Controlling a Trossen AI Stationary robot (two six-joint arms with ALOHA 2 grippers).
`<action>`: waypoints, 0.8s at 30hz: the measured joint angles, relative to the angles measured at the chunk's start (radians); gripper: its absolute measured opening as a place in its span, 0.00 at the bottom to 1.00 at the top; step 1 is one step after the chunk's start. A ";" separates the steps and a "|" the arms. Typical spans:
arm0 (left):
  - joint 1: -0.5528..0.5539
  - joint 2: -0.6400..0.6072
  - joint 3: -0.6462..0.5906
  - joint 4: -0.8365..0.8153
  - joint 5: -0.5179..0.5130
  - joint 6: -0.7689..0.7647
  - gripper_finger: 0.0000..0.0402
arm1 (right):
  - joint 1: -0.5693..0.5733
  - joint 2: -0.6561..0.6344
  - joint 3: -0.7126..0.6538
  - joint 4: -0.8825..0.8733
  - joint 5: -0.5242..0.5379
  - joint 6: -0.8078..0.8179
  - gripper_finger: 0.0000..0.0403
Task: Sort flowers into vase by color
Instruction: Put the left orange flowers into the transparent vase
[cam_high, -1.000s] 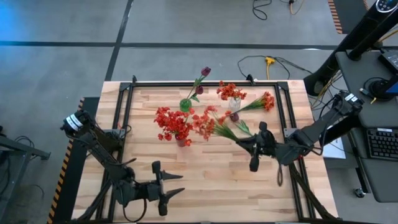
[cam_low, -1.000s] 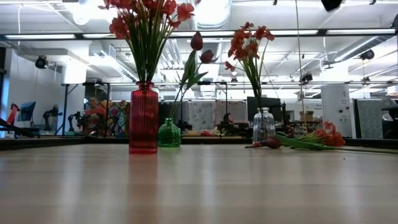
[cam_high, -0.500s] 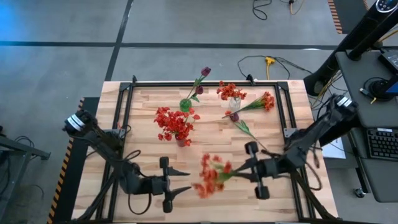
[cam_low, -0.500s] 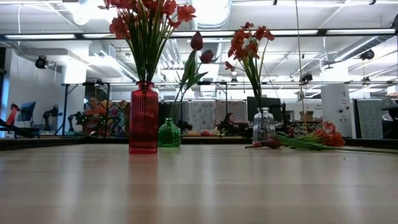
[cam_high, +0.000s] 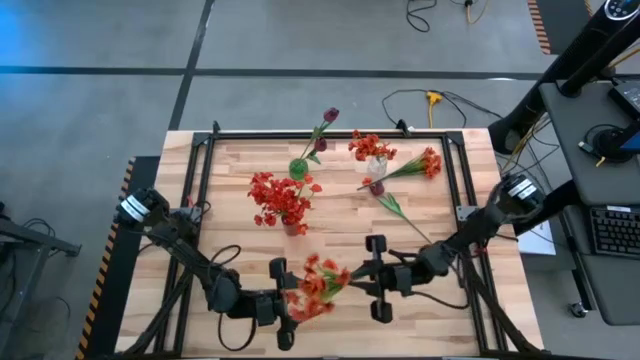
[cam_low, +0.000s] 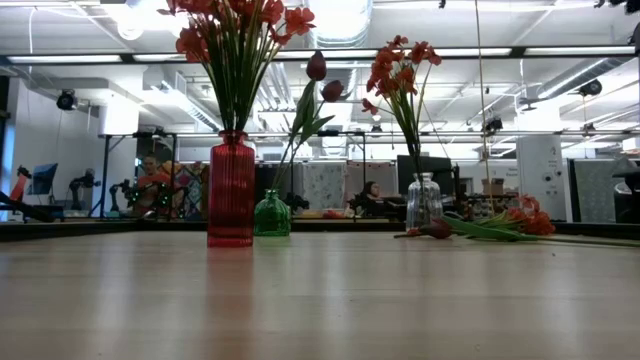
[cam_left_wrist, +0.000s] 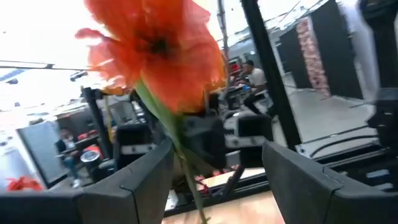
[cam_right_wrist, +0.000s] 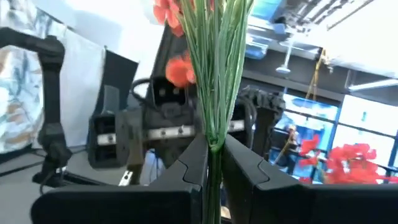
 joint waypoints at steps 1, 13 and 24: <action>0.001 0.007 0.011 0.000 -0.014 0.005 0.57 | -0.008 0.010 0.000 0.005 -0.033 0.006 0.07; 0.043 0.026 0.033 0.052 -0.021 0.014 0.57 | -0.046 0.038 0.001 0.015 -0.075 0.056 0.07; 0.104 0.035 0.046 0.055 0.054 -0.017 0.57 | -0.049 0.038 0.001 -0.016 -0.073 0.050 0.07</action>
